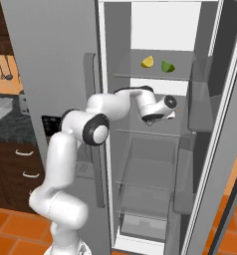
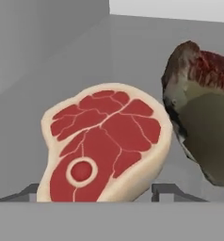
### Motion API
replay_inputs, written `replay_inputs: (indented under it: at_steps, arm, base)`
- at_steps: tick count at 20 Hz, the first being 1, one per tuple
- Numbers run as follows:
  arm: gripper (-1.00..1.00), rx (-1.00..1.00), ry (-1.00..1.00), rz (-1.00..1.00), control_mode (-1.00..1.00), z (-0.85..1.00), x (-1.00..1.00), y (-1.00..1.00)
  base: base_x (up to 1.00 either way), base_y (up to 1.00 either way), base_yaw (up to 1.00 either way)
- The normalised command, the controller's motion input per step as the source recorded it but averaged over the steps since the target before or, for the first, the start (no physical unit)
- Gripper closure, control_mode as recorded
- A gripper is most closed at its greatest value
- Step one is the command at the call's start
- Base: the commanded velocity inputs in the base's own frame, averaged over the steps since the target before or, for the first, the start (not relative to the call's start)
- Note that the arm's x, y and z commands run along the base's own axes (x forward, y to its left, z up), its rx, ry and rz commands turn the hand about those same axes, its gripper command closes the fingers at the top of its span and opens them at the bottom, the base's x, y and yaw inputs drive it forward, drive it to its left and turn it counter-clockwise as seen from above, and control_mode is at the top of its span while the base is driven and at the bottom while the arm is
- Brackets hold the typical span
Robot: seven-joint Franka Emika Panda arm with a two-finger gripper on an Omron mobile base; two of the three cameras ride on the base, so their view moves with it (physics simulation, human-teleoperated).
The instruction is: Place one lemon wedge and one steak in each tupperware on the nearby counter, to pack two identical lunches.
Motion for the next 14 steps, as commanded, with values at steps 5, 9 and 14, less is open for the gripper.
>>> replay_inputs:
  at_steps: [5,9,14]
  arm:
    - [1.0,0.0,-0.25,0.0,-1.0,0.6,-1.0,0.01]
    - [1.0,-0.02,-0.16,0.0,-1.0,0.67,-1.0,0.0]
    - [1.0,-0.08,0.01,0.0,-1.0,0.87,-1.0,0.03]
  base:
    - [0.0,0.0,0.0]
    - [0.0,0.0,0.0]
    - [0.0,0.0,0.0]
